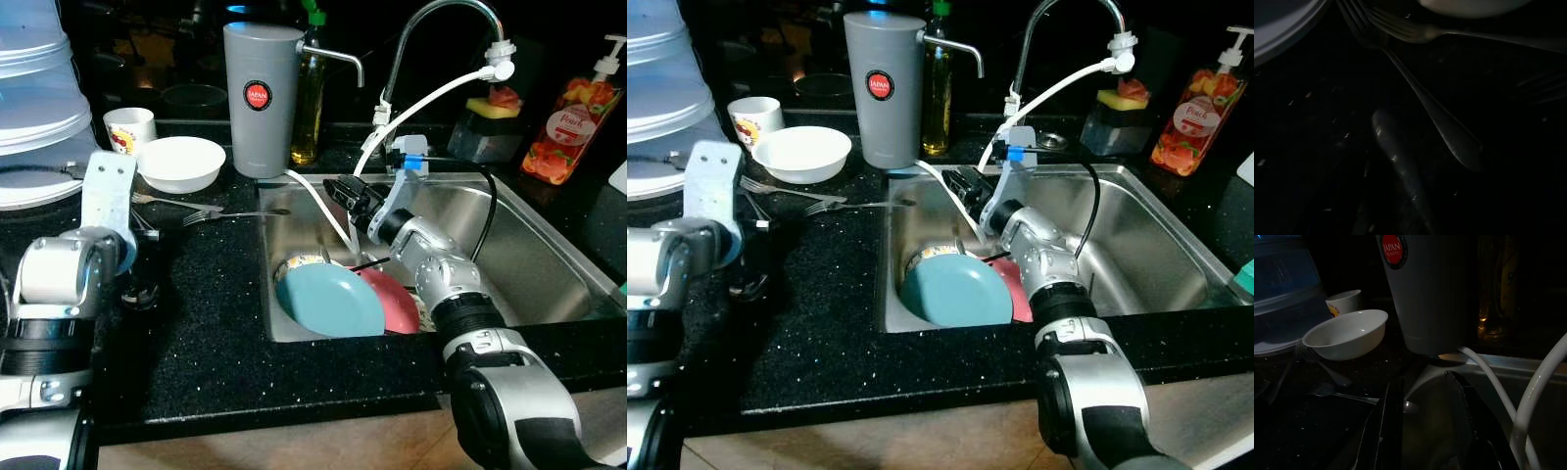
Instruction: Kitchen organization
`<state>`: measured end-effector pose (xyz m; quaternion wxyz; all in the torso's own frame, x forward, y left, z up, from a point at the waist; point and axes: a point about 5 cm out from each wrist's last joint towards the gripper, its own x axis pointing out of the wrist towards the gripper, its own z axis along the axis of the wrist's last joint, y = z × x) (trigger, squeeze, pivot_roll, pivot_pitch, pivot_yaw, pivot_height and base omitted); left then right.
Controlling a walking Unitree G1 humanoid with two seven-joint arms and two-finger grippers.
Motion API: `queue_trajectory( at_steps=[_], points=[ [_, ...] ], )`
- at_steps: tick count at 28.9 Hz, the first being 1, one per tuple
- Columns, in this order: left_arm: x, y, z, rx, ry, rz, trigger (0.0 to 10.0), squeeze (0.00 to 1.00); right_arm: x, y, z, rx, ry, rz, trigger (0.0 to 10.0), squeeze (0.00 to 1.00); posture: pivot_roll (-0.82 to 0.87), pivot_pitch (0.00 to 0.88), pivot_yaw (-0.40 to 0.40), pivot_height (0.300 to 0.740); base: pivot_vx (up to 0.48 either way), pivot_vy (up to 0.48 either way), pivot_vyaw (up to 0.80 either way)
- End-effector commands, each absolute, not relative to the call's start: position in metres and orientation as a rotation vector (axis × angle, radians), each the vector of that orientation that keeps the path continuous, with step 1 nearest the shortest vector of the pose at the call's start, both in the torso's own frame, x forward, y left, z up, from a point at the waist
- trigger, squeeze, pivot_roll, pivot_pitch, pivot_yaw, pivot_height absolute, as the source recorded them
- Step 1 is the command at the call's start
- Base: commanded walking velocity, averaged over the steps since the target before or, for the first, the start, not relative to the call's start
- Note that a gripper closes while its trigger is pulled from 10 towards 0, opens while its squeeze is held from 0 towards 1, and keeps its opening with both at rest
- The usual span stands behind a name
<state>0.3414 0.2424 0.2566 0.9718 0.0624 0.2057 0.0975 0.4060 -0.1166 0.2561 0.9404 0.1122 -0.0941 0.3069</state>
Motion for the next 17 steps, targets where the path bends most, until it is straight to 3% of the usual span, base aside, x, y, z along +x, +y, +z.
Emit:
queue_trajectory(
  at_steps=[1, 7, 12, 17],
  points=[
    [0.336, 0.248, 0.247, 0.140, 0.493, 0.257, 10.0, 0.03, 0.406, -0.121, 0.254, 0.252, -0.183, 0.616, 10.0, 0.00, 0.10, 0.055, -0.055, 0.740, 0.000, 0.000, 0.00],
    [0.334, 0.248, 0.240, 0.101, 0.539, 0.250, 10.0, 0.03, 0.406, -0.118, 0.253, 0.237, -0.178, 0.629, 10.0, 0.00, 0.10, 0.062, -0.058, 0.740, 0.000, 0.000, 0.00],
    [0.333, 0.238, 0.226, -0.128, 0.612, 0.133, 10.0, 0.00, 0.406, -0.116, 0.254, 0.217, -0.180, 0.642, 10.0, 0.00, 0.10, 0.067, -0.057, 0.740, 0.000, 0.000, 0.00],
    [0.332, 0.232, 0.215, -0.203, 0.655, 0.073, 10.0, 0.00, 0.405, -0.116, 0.254, 0.214, -0.180, 0.644, 10.0, 0.00, 0.10, 0.068, -0.055, 0.740, 0.000, 0.000, 0.00]
  ],
)
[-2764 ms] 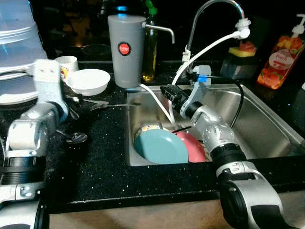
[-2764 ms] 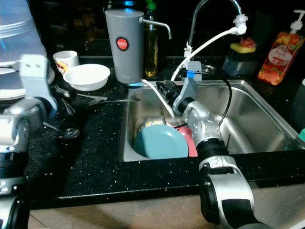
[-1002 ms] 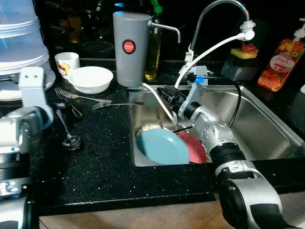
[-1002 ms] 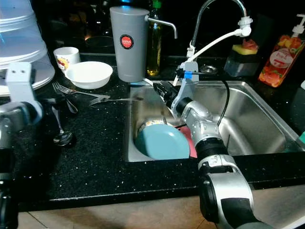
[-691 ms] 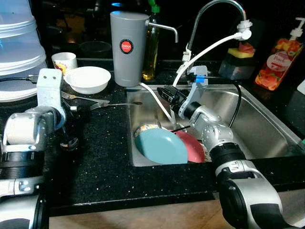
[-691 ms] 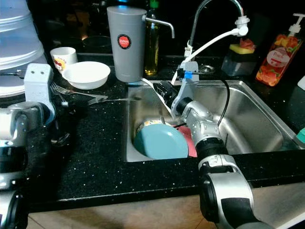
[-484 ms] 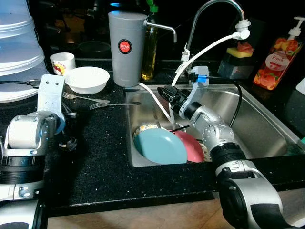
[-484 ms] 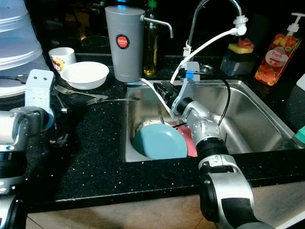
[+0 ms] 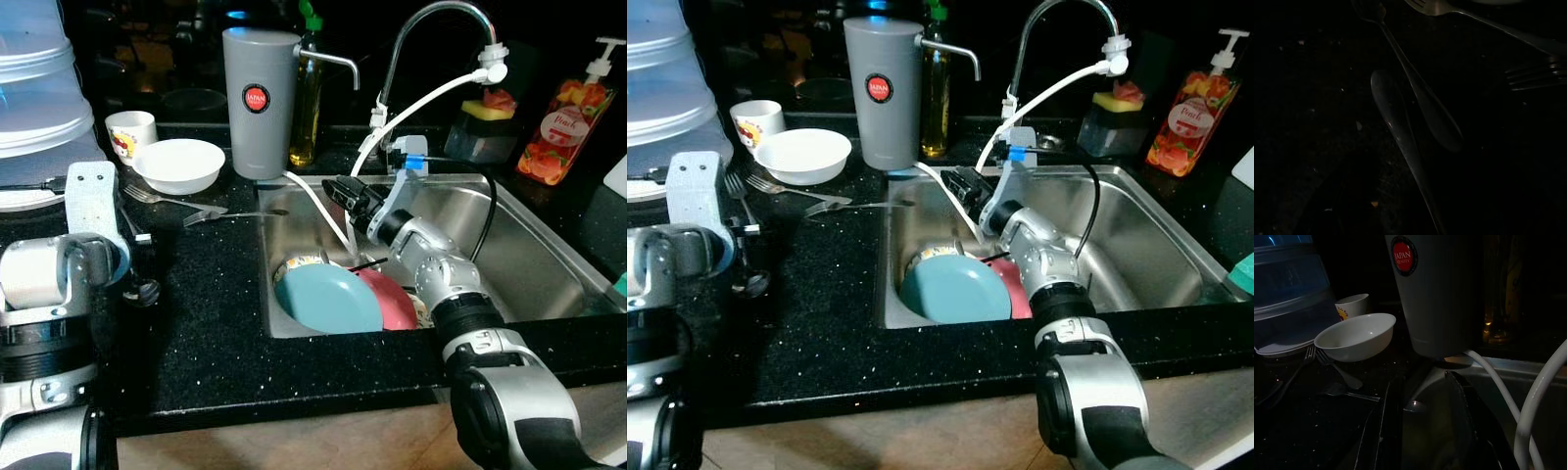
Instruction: Kitchen organization
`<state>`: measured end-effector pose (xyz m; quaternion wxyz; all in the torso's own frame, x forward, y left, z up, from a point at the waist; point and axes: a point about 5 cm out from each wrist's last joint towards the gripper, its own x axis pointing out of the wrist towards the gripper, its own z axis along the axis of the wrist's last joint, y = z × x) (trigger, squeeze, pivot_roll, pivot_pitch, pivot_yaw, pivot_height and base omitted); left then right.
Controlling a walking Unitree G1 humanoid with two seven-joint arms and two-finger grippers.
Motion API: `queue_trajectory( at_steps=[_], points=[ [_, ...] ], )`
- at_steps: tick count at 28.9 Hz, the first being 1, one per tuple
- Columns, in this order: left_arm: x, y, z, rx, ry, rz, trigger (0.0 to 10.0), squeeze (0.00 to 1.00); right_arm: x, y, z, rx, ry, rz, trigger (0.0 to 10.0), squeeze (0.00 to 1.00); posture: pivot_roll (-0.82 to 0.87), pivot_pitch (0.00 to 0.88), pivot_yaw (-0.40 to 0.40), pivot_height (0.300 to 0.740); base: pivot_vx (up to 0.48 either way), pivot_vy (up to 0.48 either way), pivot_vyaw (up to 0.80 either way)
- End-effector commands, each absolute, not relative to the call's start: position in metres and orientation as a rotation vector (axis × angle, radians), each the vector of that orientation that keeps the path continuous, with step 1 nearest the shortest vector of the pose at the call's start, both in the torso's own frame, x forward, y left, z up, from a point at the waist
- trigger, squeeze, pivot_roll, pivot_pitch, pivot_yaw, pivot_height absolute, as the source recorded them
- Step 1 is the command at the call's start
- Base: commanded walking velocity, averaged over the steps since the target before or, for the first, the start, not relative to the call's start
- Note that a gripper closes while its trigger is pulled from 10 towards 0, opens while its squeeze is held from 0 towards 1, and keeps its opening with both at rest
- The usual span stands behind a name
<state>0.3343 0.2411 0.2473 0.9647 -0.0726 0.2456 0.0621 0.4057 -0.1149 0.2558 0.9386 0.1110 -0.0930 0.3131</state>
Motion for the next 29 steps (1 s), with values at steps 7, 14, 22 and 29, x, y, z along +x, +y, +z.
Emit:
queue_trajectory(
  at_steps=[7, 14, 22, 29],
  points=[
    [0.329, 0.237, 0.211, -0.240, 0.660, 0.083, 0.0, 0.00, 0.405, -0.117, 0.255, 0.226, -0.181, 0.645, 10.0, 0.00, 0.10, 0.068, -0.054, 0.740, 0.000, 0.000, 0.00],
    [0.330, 0.244, 0.214, -0.253, 0.640, 0.113, 0.0, 0.00, 0.406, -0.117, 0.255, 0.258, -0.178, 0.644, 10.0, 0.00, 0.10, 0.067, -0.054, 0.740, 0.000, 0.000, 0.00],
    [0.332, 0.254, 0.222, -0.244, 0.598, 0.155, 0.0, 0.00, 0.406, -0.117, 0.256, 0.295, -0.172, 0.645, 10.0, 0.00, 0.10, 0.068, -0.053, 0.740, 0.000, 0.000, 0.00],
    [0.337, 0.255, 0.237, -0.103, 0.514, 0.186, 0.0, 0.00, 0.407, -0.119, 0.257, 0.323, -0.173, 0.643, 10.0, 0.00, 0.10, 0.066, -0.051, 0.740, 0.000, 0.000, 0.00]
  ],
)
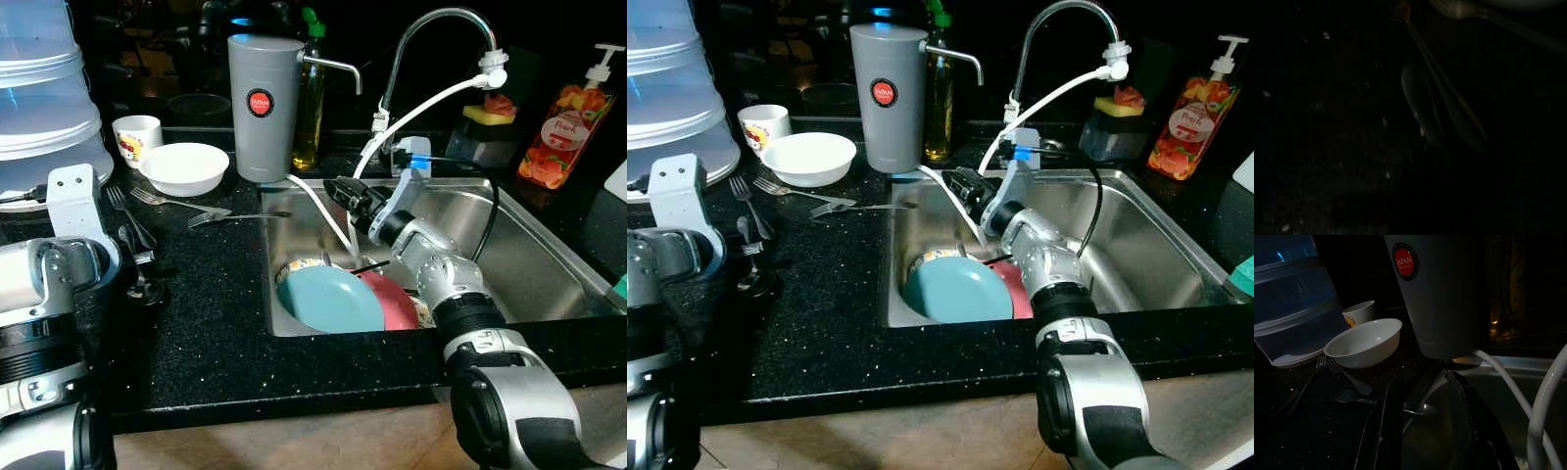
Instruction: Kitchen organization
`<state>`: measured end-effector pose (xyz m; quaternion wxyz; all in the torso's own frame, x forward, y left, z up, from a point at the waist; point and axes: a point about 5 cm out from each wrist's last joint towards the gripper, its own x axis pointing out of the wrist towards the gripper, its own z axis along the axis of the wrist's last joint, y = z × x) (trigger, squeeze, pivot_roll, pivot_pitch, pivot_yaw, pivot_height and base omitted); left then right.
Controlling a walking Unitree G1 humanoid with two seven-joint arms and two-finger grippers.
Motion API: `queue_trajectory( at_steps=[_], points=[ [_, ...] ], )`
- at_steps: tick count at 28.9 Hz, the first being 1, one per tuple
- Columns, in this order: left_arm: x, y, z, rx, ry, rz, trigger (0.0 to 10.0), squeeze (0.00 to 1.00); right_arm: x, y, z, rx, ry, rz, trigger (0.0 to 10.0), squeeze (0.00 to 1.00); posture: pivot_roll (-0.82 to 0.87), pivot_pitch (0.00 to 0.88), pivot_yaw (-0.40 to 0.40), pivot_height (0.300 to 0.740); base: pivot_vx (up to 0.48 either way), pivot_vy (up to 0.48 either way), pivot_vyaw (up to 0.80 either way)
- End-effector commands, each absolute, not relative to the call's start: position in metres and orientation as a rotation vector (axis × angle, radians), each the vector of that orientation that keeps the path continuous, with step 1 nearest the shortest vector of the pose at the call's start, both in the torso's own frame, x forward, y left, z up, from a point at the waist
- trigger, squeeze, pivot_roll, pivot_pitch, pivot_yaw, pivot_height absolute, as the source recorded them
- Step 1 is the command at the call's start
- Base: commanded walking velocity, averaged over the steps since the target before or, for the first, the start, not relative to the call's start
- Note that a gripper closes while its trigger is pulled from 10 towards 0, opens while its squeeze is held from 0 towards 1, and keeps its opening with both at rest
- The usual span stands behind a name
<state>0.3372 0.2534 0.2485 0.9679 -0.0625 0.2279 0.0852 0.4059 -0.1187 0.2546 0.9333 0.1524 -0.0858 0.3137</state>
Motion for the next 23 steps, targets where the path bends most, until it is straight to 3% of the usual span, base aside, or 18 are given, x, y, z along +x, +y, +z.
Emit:
queue_trajectory(
  at_steps=[1, 8, 10, 16, 18, 19, 20, 21, 22, 23],
  points=[
    [0.337, 0.255, 0.237, -0.103, 0.514, 0.186, 0.0, 0.00, 0.407, -0.119, 0.257, 0.323, -0.173, 0.643, 10.0, 0.00, 0.10, 0.066, -0.051, 0.740, 0.000, 0.000, 0.00],
    [0.346, 0.250, 0.283, 0.085, 0.238, 0.236, 0.0, 0.00, 0.408, -0.122, 0.263, 0.358, -0.185, 0.638, 10.0, 0.00, 0.10, 0.068, -0.053, 0.740, 0.000, 0.000, 0.00],
    [0.347, 0.242, 0.307, 0.049, 0.129, 0.192, 0.0, 0.00, 0.408, -0.123, 0.267, 0.378, -0.194, 0.640, 10.0, 0.00, 0.10, 0.067, -0.053, 0.740, 0.000, 0.000, 0.00],
    [0.347, 0.234, 0.327, 0.012, 0.061, 0.134, 0.0, 0.00, 0.408, -0.121, 0.270, 0.400, -0.203, 0.650, 10.0, 0.00, 0.10, 0.066, -0.053, 0.740, 0.000, 0.000, 0.00],
    [0.347, 0.228, 0.320, 0.002, 0.139, 0.096, 0.0, 0.00, 0.407, -0.120, 0.270, 0.391, -0.203, 0.658, 10.0, 0.00, 0.10, 0.066, -0.053, 0.740, 0.000, 0.000, 0.00],
    [0.346, 0.225, 0.311, -0.006, 0.197, 0.085, 0.0, 0.83, 0.407, -0.120, 0.270, 0.386, -0.202, 0.661, 10.0, 0.00, 0.10, 0.066, -0.053, 0.740, 0.000, 0.000, 0.00],
    [0.346, 0.225, 0.311, -0.006, 0.197, 0.085, 0.0, 0.83, 0.407, -0.120, 0.270, 0.386, -0.202, 0.661, 10.0, 0.00, 0.10, 0.066, -0.053, 0.740, 0.000, 0.000, 0.00],
    [0.346, 0.222, 0.302, -0.007, 0.258, 0.074, 3.0, 1.00, 0.407, -0.120, 0.270, 0.379, -0.201, 0.663, 10.0, 0.00, 0.10, 0.066, -0.053, 0.740, 0.000, 0.000, 0.00],
    [0.345, 0.220, 0.296, -0.007, 0.296, 0.075, 10.0, 1.00, 0.407, -0.119, 0.270, 0.374, -0.201, 0.664, 10.0, 0.00, 0.10, 0.066, -0.053, 0.740, 0.000, 0.000, 0.00],
    [0.343, 0.219, 0.288, -0.016, 0.346, 0.084, 10.0, 1.00, 0.407, -0.120, 0.270, 0.371, -0.200, 0.666, 10.0, 0.00, 0.10, 0.058, -0.050, 0.740, 0.000, 0.000, 0.00]
  ],
)
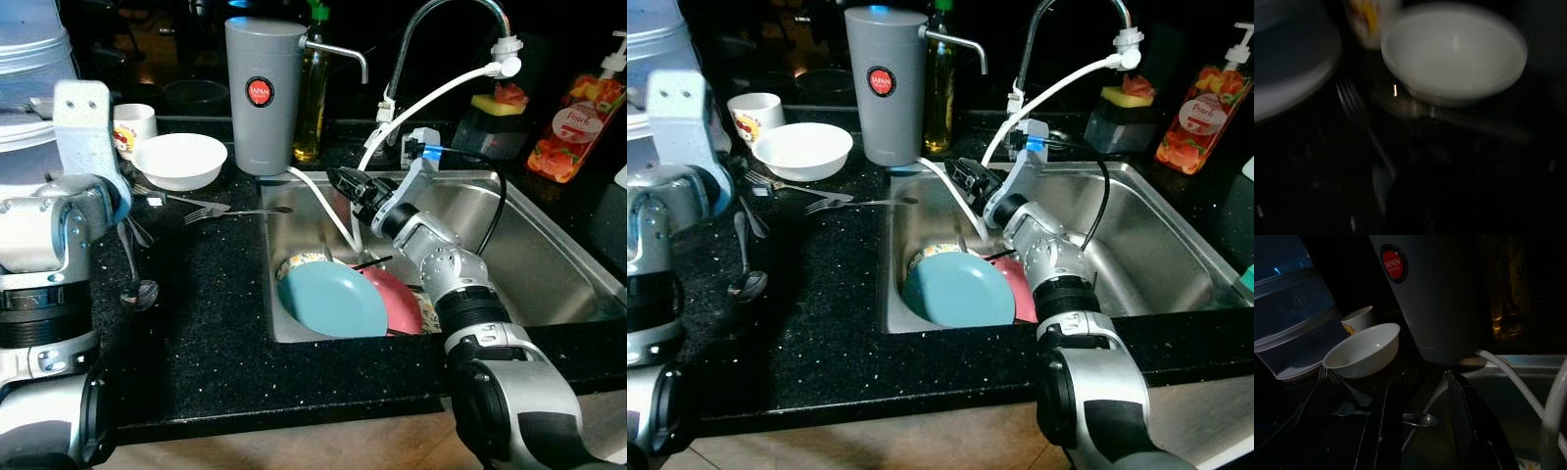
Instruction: Kitchen organization
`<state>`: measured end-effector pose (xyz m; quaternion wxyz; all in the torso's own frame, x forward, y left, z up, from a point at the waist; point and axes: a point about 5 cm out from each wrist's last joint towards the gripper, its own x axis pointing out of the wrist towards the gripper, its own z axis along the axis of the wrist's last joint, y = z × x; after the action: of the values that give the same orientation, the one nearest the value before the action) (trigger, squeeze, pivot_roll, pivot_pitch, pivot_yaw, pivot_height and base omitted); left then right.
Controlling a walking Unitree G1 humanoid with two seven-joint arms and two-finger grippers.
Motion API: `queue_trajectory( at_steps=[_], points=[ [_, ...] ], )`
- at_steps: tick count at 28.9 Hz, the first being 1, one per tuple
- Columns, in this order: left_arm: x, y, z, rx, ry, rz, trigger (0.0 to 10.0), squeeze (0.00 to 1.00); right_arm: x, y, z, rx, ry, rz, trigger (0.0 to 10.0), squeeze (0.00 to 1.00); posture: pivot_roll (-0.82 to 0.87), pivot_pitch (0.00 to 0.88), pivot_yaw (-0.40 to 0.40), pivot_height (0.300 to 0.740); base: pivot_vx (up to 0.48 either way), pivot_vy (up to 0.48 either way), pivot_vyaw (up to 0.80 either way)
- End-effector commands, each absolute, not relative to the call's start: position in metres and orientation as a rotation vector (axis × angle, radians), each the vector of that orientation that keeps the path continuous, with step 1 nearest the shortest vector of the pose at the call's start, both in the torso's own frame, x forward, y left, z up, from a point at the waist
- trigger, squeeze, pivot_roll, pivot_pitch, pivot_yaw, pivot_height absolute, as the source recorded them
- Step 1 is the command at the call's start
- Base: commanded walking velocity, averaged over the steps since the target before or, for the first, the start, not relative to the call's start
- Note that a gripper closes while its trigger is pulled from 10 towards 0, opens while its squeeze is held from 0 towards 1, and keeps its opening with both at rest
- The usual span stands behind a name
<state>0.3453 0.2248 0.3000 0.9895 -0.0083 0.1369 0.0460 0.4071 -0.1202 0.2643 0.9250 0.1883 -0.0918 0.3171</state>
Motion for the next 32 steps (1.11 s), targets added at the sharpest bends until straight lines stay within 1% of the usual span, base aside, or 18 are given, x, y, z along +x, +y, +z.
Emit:
queue_trajectory(
  at_steps=[1, 3, 20, 23, 27, 30, 31, 32],
  points=[
    [0.342, 0.219, 0.282, -0.028, 0.379, 0.097, 10.0, 1.00, 0.406, -0.120, 0.270, 0.368, -0.199, 0.667, 10.0, 0.00, 0.09, 0.055, -0.048, 0.740, 0.000, 0.000, 0.00],
    [0.339, 0.219, 0.277, -0.040, 0.411, 0.112, 10.0, 1.00, 0.406, -0.120, 0.270, 0.365, -0.197, 0.670, 10.0, 0.00, 0.09, 0.055, -0.048, 0.740, 0.000, 0.000, 0.00],
    [0.324, 0.227, 0.265, -0.079, 0.511, 0.156, 10.0, 1.00, 0.405, -0.119, 0.268, 0.364, -0.190, 0.685, 10.0, 0.00, 0.10, 0.046, -0.041, 0.740, 0.000, 0.000, 0.00],
    [0.322, 0.230, 0.259, -0.079, 0.538, 0.156, 10.0, 1.00, 0.405, -0.119, 0.268, 0.365, -0.186, 0.685, 10.0, 0.00, 0.10, 0.046, -0.041, 0.740, 0.000, 0.000, 0.00],
    [0.317, 0.230, 0.238, -0.111, 0.625, 0.121, 10.0, 1.00, 0.404, -0.118, 0.266, 0.365, -0.180, 0.689, 10.0, 0.00, 0.10, 0.053, -0.040, 0.740, 0.000, 0.000, 0.00],
    [0.317, 0.230, 0.234, -0.114, 0.644, 0.113, 10.0, 1.00, 0.404, -0.118, 0.266, 0.365, -0.179, 0.690, 10.0, 0.00, 0.10, 0.055, -0.041, 0.740, 0.000, 0.000, 0.00],
    [0.317, 0.230, 0.227, -0.126, 0.667, 0.106, 10.0, 0.00, 0.404, -0.117, 0.266, 0.366, -0.179, 0.691, 10.0, 0.00, 0.10, 0.055, -0.041, 0.740, 0.000, 0.000, 0.00],
    [0.317, 0.231, 0.222, -0.140, 0.683, 0.102, 10.0, 0.00, 0.404, -0.117, 0.267, 0.367, -0.179, 0.692, 10.0, 0.00, 0.10, 0.056, -0.042, 0.740, 0.000, 0.000, 0.00]
  ],
)
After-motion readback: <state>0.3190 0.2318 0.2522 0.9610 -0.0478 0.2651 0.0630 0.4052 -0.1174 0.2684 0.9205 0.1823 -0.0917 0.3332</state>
